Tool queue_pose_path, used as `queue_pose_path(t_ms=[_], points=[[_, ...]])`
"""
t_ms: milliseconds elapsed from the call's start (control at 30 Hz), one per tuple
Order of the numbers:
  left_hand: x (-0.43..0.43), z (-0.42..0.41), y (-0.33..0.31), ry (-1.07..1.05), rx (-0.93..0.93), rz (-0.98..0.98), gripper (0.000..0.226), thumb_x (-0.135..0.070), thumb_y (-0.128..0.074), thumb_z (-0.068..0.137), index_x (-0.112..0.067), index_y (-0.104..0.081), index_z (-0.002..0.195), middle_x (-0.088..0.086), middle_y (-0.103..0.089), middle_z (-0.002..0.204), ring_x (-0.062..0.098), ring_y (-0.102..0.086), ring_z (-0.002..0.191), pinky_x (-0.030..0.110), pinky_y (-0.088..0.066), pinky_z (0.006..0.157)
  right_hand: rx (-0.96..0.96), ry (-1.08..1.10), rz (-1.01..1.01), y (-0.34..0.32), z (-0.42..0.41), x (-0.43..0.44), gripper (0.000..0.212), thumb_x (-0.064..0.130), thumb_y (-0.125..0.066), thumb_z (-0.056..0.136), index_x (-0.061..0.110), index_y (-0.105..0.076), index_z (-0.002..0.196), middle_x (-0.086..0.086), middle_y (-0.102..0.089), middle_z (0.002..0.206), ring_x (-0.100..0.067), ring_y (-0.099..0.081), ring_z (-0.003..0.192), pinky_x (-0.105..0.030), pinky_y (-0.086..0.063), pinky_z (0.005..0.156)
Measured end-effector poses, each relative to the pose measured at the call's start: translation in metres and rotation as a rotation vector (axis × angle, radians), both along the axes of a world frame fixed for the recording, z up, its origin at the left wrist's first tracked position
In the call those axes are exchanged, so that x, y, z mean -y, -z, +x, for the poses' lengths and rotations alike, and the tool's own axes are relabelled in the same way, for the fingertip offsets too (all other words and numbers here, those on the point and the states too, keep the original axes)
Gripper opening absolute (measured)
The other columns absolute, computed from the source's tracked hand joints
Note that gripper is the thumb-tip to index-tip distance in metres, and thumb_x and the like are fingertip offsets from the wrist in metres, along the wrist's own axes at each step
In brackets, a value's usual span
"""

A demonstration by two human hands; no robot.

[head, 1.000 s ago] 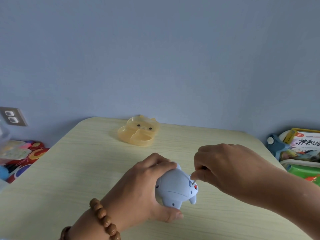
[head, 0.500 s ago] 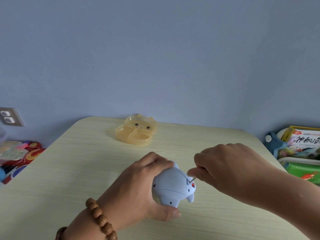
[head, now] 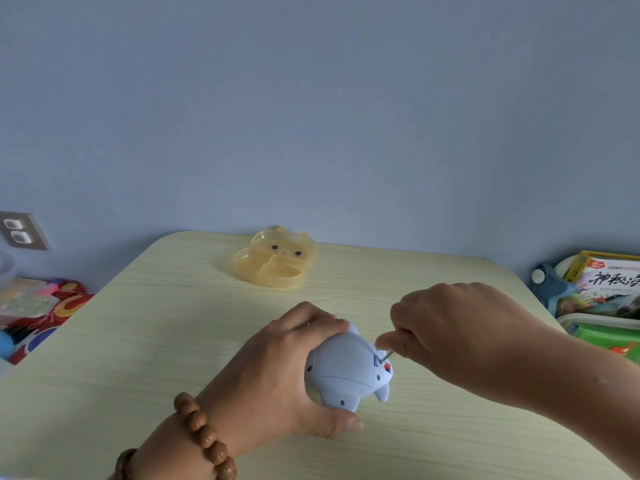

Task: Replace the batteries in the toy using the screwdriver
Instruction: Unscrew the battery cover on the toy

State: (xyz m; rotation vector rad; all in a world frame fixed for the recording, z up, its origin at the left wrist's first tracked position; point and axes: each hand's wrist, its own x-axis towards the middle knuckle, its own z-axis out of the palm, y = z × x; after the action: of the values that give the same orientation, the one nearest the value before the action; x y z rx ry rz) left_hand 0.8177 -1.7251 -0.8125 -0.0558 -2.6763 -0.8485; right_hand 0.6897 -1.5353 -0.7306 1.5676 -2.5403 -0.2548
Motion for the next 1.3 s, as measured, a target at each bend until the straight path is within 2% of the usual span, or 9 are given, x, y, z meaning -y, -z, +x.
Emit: queue_pose_path(t_ms=[167, 333, 433, 567, 667, 733, 800, 1100, 1300], points=[[0.000, 0.001, -0.001, 0.003, 0.001, -0.006, 0.093, -0.069, -0.085, 0.048, -0.044, -0.054, 0.132, -0.033, -0.045, 0.126, -0.003, -0.056, 0.111, 0.022, -0.053, 0.088, 0.220, 0.053, -0.017, -0.010, 0.009, -0.006, 0.029, 0.065, -0.043, 0.092, 0.041, -0.039, 0.107, 0.021, -0.052, 0.100, -0.009, -0.057, 0.083, -0.028, -0.044, 0.073], [0.000, 0.001, 0.001, -0.009, 0.003, -0.008, 0.092, -0.069, -0.085, 0.049, -0.044, -0.054, 0.131, -0.032, -0.046, 0.126, -0.001, -0.057, 0.111, 0.022, -0.054, 0.085, 0.177, -0.019, -0.013, -0.010, 0.006, -0.007, 0.015, 0.052, -0.047, 0.097, 0.040, -0.038, 0.100, 0.021, -0.049, 0.097, -0.008, -0.055, 0.075, -0.022, -0.043, 0.066], [-0.001, 0.001, 0.001, -0.012, 0.007, -0.009, 0.091, -0.068, -0.086, 0.049, -0.043, -0.055, 0.131, -0.031, -0.046, 0.125, -0.002, -0.056, 0.112, 0.021, -0.053, 0.085, 0.120, -0.030, 0.019, -0.008, 0.004, -0.003, 0.023, 0.056, -0.041, 0.099, 0.036, -0.040, 0.088, 0.014, -0.050, 0.091, -0.011, -0.055, 0.074, -0.025, -0.043, 0.065], [-0.001, 0.001, 0.000, -0.014, 0.004, -0.013, 0.091, -0.067, -0.087, 0.049, -0.042, -0.055, 0.130, -0.031, -0.047, 0.124, -0.002, -0.057, 0.111, 0.022, -0.053, 0.087, 0.039, -0.005, 0.019, 0.000, 0.001, -0.001, 0.042, 0.064, -0.028, 0.097, 0.029, -0.051, 0.093, 0.010, -0.058, 0.092, -0.015, -0.061, 0.079, -0.030, -0.048, 0.068], [-0.002, 0.001, -0.001, -0.014, 0.006, -0.017, 0.092, -0.067, -0.087, 0.049, -0.042, -0.055, 0.132, -0.032, -0.046, 0.126, -0.003, -0.056, 0.111, 0.021, -0.052, 0.087, 0.183, 0.016, 0.011, -0.004, 0.006, -0.007, 0.025, 0.062, -0.042, 0.094, 0.040, -0.041, 0.105, 0.023, -0.052, 0.089, -0.007, -0.057, 0.080, -0.022, -0.040, 0.066], [-0.003, 0.001, -0.001, -0.018, 0.011, -0.027, 0.092, -0.068, -0.086, 0.049, -0.042, -0.054, 0.132, -0.032, -0.045, 0.125, -0.004, -0.055, 0.110, 0.021, -0.052, 0.086, 0.207, 0.003, 0.023, -0.008, 0.008, -0.009, 0.018, 0.055, -0.047, 0.094, 0.042, -0.038, 0.102, 0.025, -0.049, 0.085, -0.004, -0.052, 0.075, -0.016, -0.034, 0.062], [-0.003, 0.001, -0.001, -0.021, 0.008, -0.034, 0.092, -0.068, -0.085, 0.049, -0.041, -0.055, 0.132, -0.032, -0.045, 0.125, -0.003, -0.056, 0.109, 0.021, -0.053, 0.085, 0.192, -0.008, 0.006, -0.007, 0.007, -0.009, 0.012, 0.050, -0.046, 0.097, 0.039, -0.041, 0.096, 0.020, -0.054, 0.090, -0.006, -0.054, 0.076, -0.019, -0.039, 0.064], [-0.004, 0.000, -0.002, -0.020, 0.014, -0.069, 0.093, -0.069, -0.084, 0.049, -0.042, -0.054, 0.132, -0.033, -0.043, 0.125, -0.002, -0.056, 0.110, 0.022, -0.052, 0.087, 0.032, -0.048, 0.063, 0.001, 0.006, -0.006, 0.039, 0.053, -0.027, 0.102, 0.027, -0.039, 0.075, 0.004, -0.057, 0.079, -0.022, -0.059, 0.072, -0.034, -0.044, 0.065], [-0.006, 0.002, -0.003, -0.029, 0.020, -0.081, 0.092, -0.071, -0.083, 0.049, -0.043, -0.053, 0.132, -0.033, -0.043, 0.125, -0.003, -0.056, 0.109, 0.019, -0.052, 0.086, 0.048, 0.003, 0.024, 0.002, 0.012, -0.008, 0.038, 0.054, -0.028, 0.101, 0.027, -0.041, 0.078, 0.004, -0.061, 0.083, -0.023, -0.061, 0.076, -0.035, -0.046, 0.067]])
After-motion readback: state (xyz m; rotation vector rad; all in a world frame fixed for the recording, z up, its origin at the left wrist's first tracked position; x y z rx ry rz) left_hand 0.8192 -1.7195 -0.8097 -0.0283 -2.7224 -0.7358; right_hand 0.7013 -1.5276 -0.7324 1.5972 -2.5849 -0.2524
